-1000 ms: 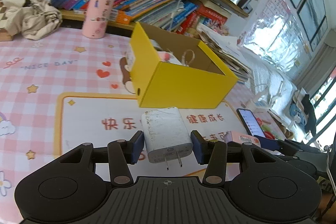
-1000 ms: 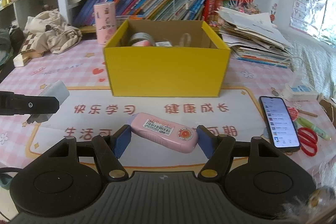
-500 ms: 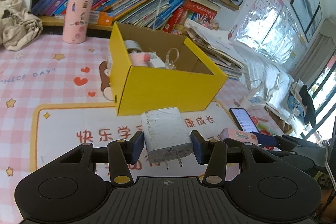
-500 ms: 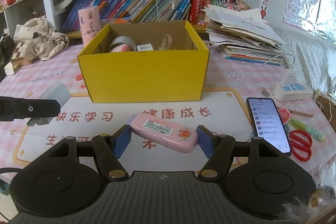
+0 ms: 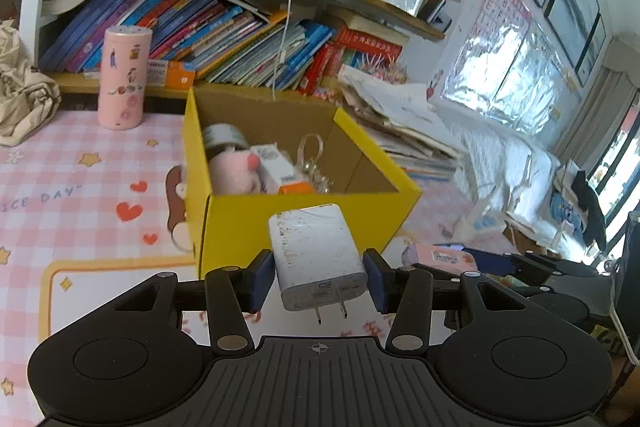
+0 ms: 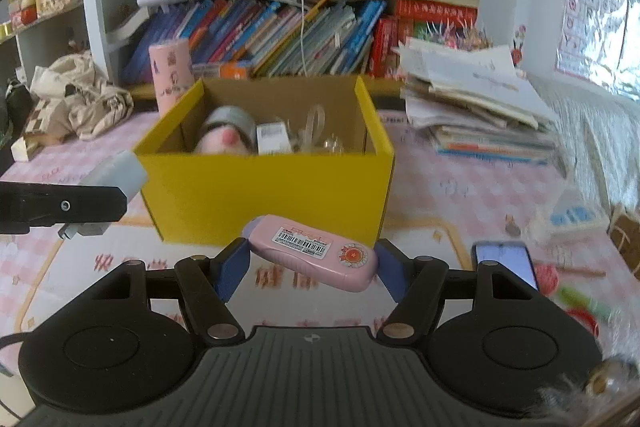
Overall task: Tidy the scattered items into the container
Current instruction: 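Carry the white charger and pink eraser over the yellow box with both tools, then open the left tool to drop the charger while the right tool releases the eraser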
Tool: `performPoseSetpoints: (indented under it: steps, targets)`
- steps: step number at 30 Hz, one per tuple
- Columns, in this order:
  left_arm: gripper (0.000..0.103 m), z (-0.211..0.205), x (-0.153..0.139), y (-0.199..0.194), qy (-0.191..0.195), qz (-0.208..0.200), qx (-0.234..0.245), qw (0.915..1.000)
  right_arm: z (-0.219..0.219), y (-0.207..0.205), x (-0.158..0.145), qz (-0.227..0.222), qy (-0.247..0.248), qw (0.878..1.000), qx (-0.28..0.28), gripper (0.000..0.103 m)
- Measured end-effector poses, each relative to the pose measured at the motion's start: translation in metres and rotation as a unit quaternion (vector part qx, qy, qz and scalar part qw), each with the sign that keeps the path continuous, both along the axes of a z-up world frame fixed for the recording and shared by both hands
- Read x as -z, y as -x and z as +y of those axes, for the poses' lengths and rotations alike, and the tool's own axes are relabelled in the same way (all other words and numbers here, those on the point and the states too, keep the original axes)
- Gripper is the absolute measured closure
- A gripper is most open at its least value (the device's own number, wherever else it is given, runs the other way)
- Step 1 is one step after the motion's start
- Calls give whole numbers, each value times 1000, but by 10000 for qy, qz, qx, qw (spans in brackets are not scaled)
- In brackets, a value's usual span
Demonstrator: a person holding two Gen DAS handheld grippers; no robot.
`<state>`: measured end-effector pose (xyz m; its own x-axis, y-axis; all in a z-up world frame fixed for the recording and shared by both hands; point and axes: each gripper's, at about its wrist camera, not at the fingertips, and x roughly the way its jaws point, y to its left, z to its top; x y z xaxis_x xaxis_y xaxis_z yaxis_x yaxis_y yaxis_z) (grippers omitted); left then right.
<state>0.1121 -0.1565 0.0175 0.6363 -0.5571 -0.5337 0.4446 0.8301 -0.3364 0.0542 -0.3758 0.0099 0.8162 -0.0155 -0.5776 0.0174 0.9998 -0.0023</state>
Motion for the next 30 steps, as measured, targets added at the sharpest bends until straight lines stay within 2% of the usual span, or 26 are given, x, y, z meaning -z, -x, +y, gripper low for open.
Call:
performPoseSetpoints:
  steps: [14,24,30]
  targets:
    - [56,-30,-13,-43,-193,-291,-441,9984,-30,-62,-17,-530,196,9965,-618,37]
    - [56,-58,-8,-82,-909,-381,-539,9937,-42,-127,-12,-322,441,9899,-1307,37]
    - [56,-81,4,-102,-1464,-260,-258,9885,-32,-173,0,-17,947,9765,-1935,37]
